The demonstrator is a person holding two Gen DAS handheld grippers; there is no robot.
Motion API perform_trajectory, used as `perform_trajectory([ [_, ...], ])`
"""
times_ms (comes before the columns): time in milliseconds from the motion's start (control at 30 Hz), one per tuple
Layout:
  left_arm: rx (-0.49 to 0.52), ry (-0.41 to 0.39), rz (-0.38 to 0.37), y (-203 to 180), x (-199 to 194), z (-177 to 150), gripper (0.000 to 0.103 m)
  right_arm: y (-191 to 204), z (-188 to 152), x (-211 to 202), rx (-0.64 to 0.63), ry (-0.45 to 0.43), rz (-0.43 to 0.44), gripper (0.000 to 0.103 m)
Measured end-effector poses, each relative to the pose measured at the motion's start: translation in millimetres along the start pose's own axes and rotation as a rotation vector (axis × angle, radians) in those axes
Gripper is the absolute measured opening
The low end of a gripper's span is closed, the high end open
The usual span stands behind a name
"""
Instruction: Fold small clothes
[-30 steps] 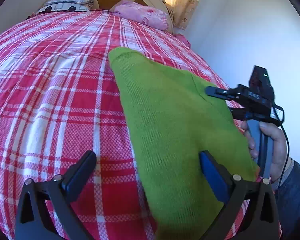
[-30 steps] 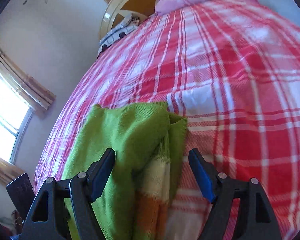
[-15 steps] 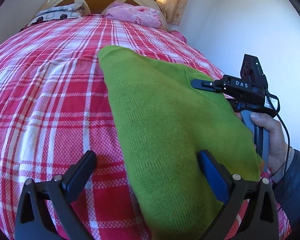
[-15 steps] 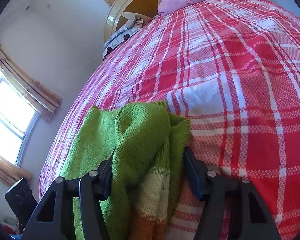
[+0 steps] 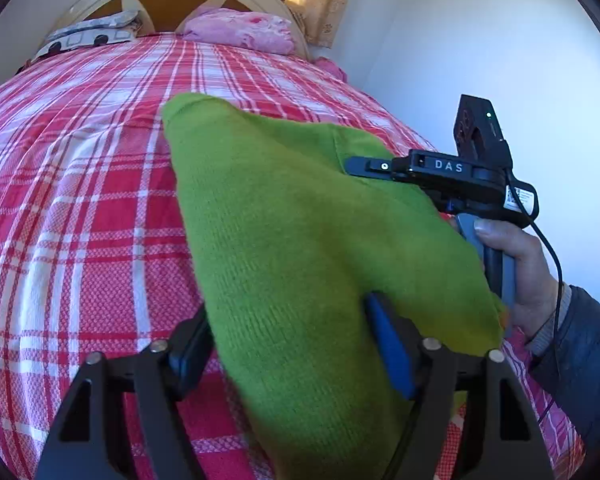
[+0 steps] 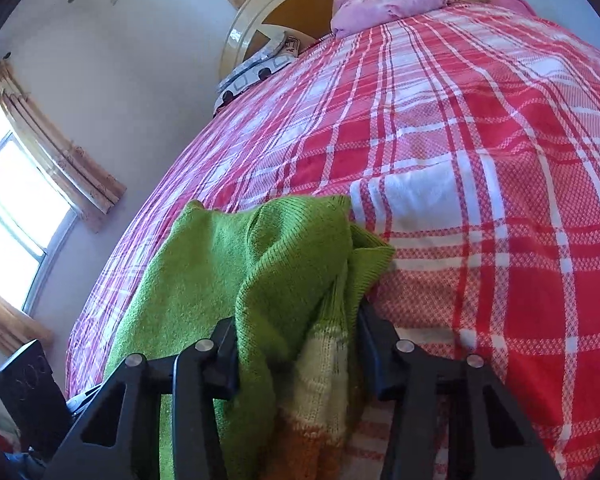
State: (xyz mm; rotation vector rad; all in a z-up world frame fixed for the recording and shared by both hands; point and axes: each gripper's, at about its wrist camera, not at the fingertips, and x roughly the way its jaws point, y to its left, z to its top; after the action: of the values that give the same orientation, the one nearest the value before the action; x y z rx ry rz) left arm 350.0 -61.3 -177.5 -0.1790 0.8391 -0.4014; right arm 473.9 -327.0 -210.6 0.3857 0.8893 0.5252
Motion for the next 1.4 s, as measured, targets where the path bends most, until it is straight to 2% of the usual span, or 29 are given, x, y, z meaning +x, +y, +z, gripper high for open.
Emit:
perform_trajectory([
  [133, 0.004, 0.001, -0.014, -0.3, 0.3, 1.0, 0.067, -0.3, -1.6, -2.6, -0.003, -0.010, 0.013, 0.041],
  [200, 0.015, 0.000, -0.017, -2.1, -0.7, 2.0, 0.060, 1.4, -1.7, -2.2, -0.006, -0.011, 0.002, 0.040],
  [300, 0.038, -0.007, -0.001, -6.7, -4.9, 3.5, 0.050, 7.6, -2.5, -4.9, -0.026, -0.019, -0.020, 0.032],
  [467, 0.075, -0.004, 0.022, -11.5, -15.6, 4.4, 0.043, 19.4, -3.7, -14.4, -0.022, -0.030, -0.040, 0.026],
  [633, 0.071, 0.002, 0.023, -11.3, -32.9, 2.0, 0.041, 32.9, -11.3, -26.3, -0.008, -0.030, -0.009, 0.026],
  [900, 0.095, -0.008, 0.043, -13.5, -71.3, -20.9, 0.040, 60.9, -36.7, -37.9, 0.017, -0.014, 0.037, 0.026],
  [1400, 0.044, -0.067, 0.095, 10.0, -139.8, -57.3, 0.039, 145.4, -81.1, -40.9, -0.050, 0.000, 0.138, 0.026],
])
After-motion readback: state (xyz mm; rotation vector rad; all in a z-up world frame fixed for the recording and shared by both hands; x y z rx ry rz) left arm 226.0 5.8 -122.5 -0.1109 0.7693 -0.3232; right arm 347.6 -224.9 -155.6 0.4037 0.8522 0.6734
